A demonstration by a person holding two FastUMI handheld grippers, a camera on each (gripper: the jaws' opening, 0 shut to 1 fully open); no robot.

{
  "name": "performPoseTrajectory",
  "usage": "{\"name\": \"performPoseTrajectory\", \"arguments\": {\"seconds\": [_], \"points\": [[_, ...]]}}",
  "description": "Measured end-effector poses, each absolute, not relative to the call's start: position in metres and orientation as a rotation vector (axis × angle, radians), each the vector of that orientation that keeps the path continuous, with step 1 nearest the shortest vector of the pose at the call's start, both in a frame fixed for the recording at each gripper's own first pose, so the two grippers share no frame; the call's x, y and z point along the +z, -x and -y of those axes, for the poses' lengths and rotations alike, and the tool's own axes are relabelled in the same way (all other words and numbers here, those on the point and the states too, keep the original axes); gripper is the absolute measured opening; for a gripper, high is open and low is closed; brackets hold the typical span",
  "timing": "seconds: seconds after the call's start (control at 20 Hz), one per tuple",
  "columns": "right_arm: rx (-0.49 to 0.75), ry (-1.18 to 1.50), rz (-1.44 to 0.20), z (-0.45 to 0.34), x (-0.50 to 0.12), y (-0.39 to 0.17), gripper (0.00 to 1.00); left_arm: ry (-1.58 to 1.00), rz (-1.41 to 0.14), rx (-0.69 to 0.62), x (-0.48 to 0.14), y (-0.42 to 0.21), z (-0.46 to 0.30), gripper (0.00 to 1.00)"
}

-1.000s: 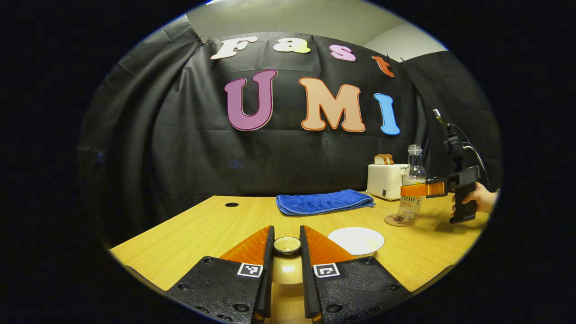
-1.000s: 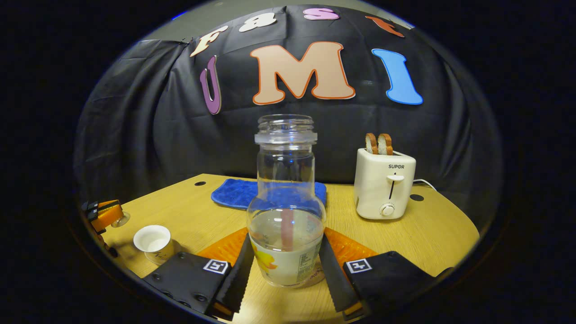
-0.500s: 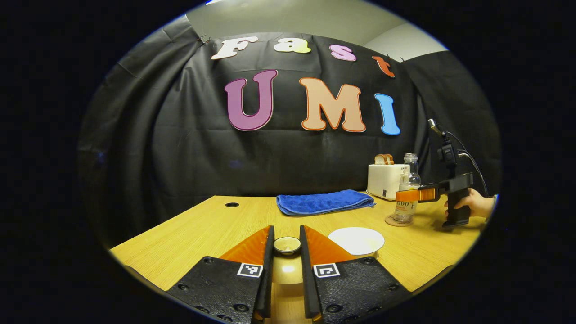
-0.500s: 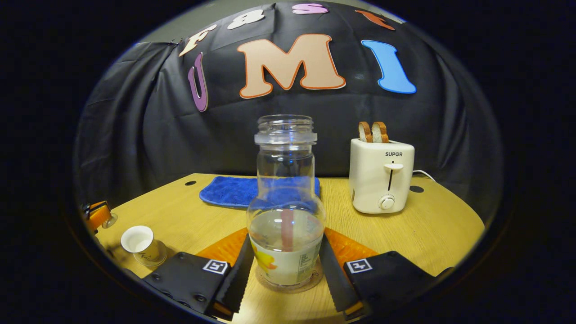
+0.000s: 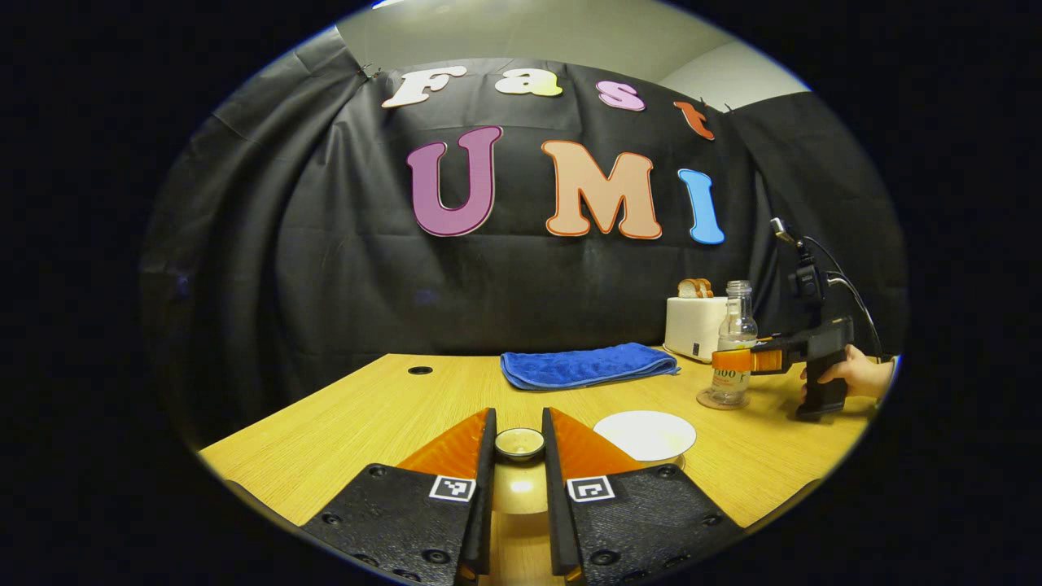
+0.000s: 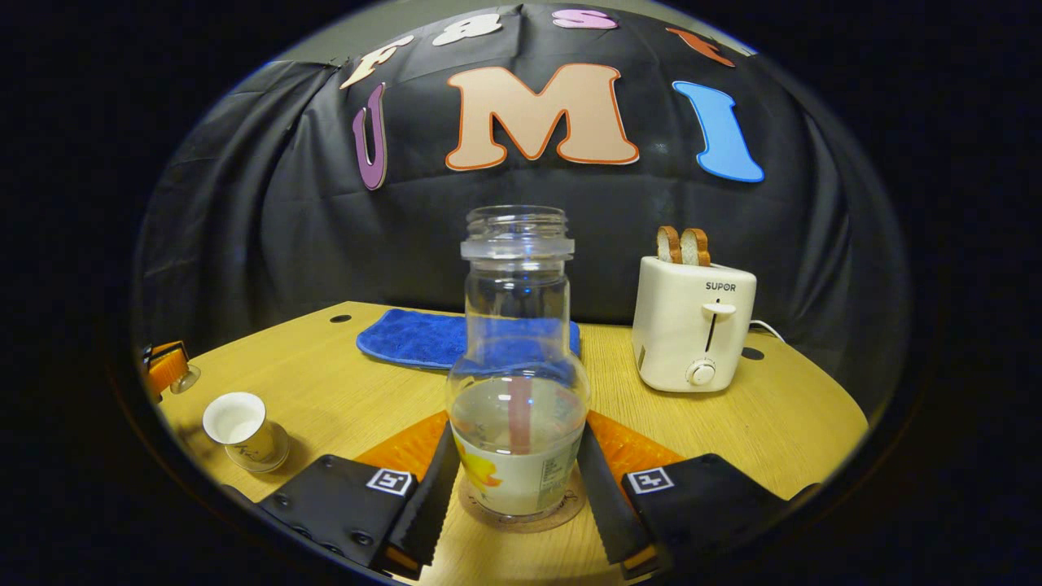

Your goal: Open the teacup lid with one hand, grasp the water bottle and pour water into the teacup with the other hand; after pouring, place the water bottle on the coaster and then close the teacup lid.

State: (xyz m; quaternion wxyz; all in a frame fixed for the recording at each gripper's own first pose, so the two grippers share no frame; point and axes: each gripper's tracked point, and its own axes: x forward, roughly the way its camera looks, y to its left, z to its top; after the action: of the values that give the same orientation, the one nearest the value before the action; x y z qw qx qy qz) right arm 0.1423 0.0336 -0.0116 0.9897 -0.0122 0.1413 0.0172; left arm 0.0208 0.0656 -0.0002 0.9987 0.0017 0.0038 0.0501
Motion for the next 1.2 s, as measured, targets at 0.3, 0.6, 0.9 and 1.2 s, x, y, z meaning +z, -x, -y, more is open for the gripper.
{"name": "performPoseTrajectory", "arguments": {"seconds": [0.3, 0.6, 0.9, 1.2], "points": [[0.024, 0.022, -0.299, -0.034, -0.018, -0.142, 0.80, -0.003, -0.008, 0.100, 0.000, -0.021, -0.065, 0.26], [0.026, 0.008, -0.293, -0.032, -0.017, -0.135, 0.86, -0.003, -0.009, 0.097, 0.000, -0.022, -0.064, 0.26], [0.022, 0.007, -0.240, -0.029, -0.010, -0.113, 0.87, -0.001, -0.010, 0.033, -0.001, -0.031, -0.049, 0.26], [0.012, 0.003, -0.155, -0.022, 0.004, -0.075, 0.85, -0.005, -0.025, -0.126, -0.003, -0.045, -0.013, 0.27]]}}
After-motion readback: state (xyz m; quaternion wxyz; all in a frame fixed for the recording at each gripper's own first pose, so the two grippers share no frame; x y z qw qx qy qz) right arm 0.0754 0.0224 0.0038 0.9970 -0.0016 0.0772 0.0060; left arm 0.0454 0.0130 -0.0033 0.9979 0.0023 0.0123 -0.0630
